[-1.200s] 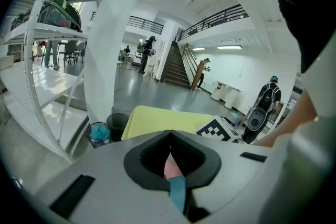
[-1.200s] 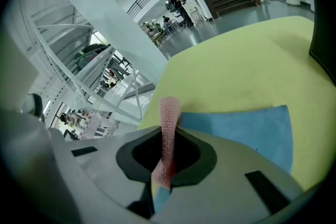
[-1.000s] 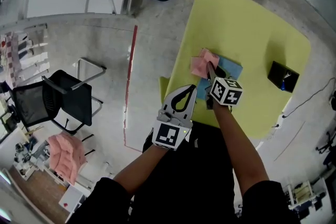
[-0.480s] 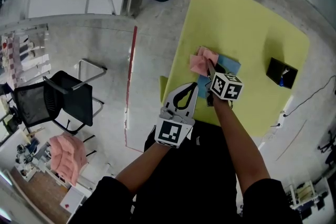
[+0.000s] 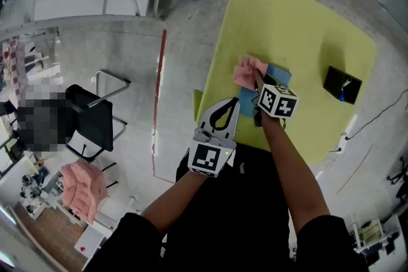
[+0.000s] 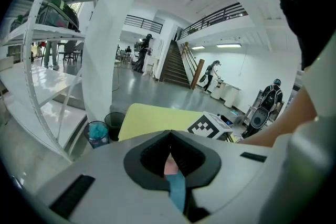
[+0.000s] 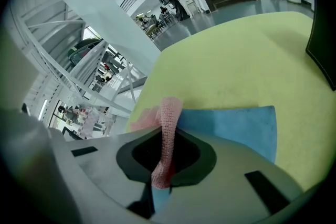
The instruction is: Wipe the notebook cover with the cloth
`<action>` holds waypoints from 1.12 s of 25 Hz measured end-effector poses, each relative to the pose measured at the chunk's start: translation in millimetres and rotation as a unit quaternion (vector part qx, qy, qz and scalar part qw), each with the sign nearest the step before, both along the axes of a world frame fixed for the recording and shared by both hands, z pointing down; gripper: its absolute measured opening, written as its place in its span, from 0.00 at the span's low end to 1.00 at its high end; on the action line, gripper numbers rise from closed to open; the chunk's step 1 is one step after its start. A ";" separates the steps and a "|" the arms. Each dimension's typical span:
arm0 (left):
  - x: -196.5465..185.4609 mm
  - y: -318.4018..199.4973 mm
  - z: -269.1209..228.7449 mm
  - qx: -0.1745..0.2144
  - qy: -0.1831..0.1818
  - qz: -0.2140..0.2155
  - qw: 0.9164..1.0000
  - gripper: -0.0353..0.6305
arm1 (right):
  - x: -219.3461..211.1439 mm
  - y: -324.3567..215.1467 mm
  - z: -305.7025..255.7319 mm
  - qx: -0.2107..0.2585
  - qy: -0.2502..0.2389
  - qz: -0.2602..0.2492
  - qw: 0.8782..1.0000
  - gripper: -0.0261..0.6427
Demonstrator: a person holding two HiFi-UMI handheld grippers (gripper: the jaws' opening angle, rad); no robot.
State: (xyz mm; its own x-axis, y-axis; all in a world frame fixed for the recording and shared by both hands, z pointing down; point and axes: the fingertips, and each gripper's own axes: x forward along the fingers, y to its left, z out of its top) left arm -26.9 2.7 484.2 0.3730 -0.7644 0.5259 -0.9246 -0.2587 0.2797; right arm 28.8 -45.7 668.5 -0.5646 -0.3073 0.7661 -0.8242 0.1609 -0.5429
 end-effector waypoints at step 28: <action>36.9 -7.6 5.0 -0.008 0.001 0.039 0.999 0.06 | 36.3 2.3 -1.1 0.004 0.022 -0.009 1.000 0.10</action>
